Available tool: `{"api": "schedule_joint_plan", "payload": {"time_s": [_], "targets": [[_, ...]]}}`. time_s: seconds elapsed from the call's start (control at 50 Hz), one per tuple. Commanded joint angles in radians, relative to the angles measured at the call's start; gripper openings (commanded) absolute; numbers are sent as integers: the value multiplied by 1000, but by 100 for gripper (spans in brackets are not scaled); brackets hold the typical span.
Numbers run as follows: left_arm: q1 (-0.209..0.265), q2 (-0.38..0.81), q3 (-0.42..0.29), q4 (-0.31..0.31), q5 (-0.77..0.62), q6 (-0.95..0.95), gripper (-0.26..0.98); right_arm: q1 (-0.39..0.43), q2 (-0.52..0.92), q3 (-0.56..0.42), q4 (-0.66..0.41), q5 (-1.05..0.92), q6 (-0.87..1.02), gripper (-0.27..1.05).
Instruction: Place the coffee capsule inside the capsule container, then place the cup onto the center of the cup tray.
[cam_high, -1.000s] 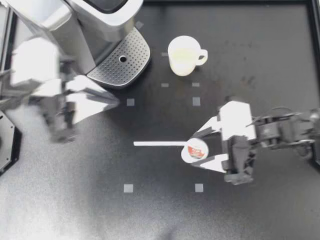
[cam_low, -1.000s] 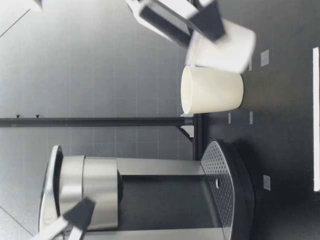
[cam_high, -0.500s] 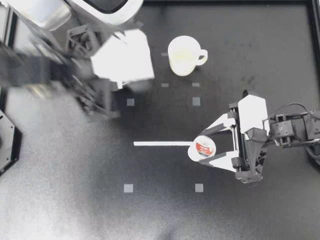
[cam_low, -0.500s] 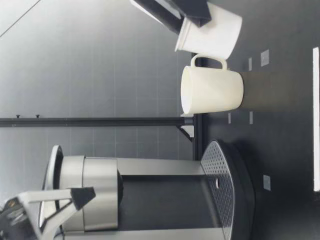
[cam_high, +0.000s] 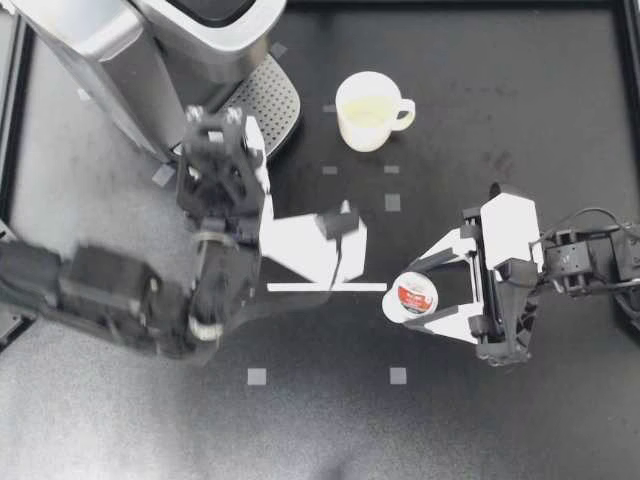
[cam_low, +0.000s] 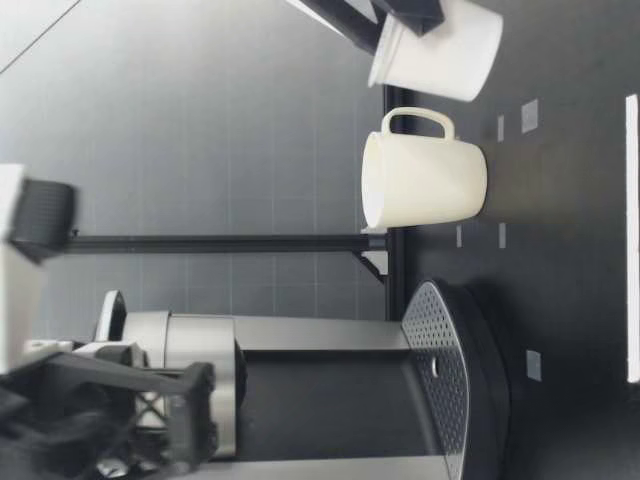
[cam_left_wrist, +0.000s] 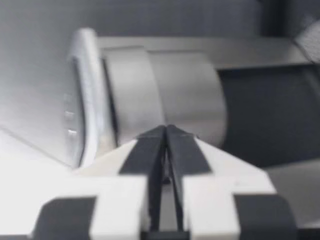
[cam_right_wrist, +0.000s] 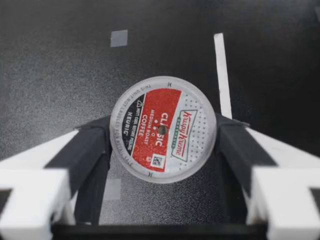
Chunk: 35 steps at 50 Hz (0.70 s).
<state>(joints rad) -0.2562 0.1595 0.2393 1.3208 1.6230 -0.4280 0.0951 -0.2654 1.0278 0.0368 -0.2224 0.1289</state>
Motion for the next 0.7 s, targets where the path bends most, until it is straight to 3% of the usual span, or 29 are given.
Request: {"api": "schedule_joint_plan", "payload": {"time_s": [0.0,0.16,0.28,0.44,0.68], "targets": [[-5,-11,31,80,14,-26,11,3,-20,-9,-2,-11,0,60],[-5,-8,124,202,14,-84,11,5,-17,-8,-2,-11,0,60],[-3,-14,156,258,11,-101,11,5,-14,-9,-2,-12,-2,60],[2,-25,172,296,-8,-120,11,5,-12,-9,-2,-12,-2,60],[51,-32,195,311,-17,-130,11,5,-12,-9,-2,-14,-2,60]]}}
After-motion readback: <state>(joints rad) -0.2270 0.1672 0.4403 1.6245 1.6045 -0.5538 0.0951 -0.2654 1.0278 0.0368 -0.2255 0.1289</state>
